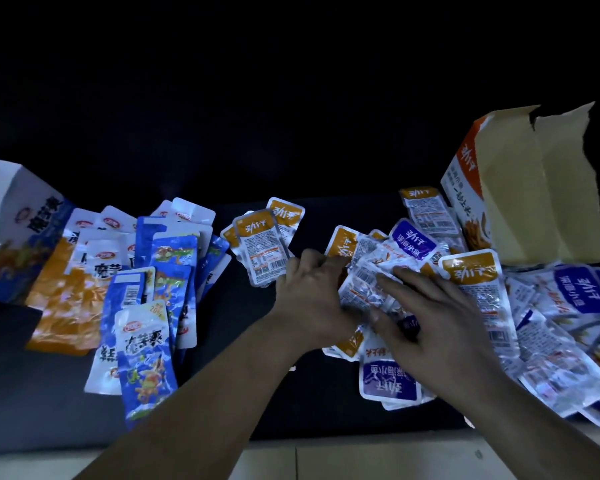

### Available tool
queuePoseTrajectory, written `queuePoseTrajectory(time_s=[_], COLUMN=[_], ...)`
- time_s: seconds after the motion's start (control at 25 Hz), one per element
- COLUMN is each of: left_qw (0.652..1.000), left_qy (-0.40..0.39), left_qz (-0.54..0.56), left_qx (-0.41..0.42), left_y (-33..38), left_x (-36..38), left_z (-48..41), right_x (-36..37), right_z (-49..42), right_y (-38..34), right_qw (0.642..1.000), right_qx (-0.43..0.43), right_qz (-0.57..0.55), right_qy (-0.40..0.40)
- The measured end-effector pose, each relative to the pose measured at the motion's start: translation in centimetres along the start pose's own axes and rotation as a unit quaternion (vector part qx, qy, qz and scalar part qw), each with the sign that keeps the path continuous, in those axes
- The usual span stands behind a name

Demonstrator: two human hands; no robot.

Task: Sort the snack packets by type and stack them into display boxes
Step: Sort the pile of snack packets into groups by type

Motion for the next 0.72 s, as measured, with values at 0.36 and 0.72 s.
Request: queuePoseTrajectory(time_s=[0.36, 0.72], left_qw=[1.0, 0.88], left_qy=[0.004, 0.154], left_qz=[0.017, 0.444], left_qx=[0.01, -0.069], left_y=[0.0, -4.0], left_x=[-0.8, -3.8], left_z=[0.1, 4.6], right_x=[0.1, 0.4], right_z=[0.2, -0.4], right_y=[-0.1, -0.9], right_qw=[1.0, 0.996], right_qx=[-0.015, 0.064], right_qz=[0.013, 0.053], right_qy=[-0.024, -0.038])
Point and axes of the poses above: each hand's wrist, its own z-axis away from the middle knuckle, its own x-axis out of the palm, y = z × x, the point moved 4 cm from there along -z, towards the middle knuckle, and after that the axes turned 2 degrees about y, right-handed, at the moved point
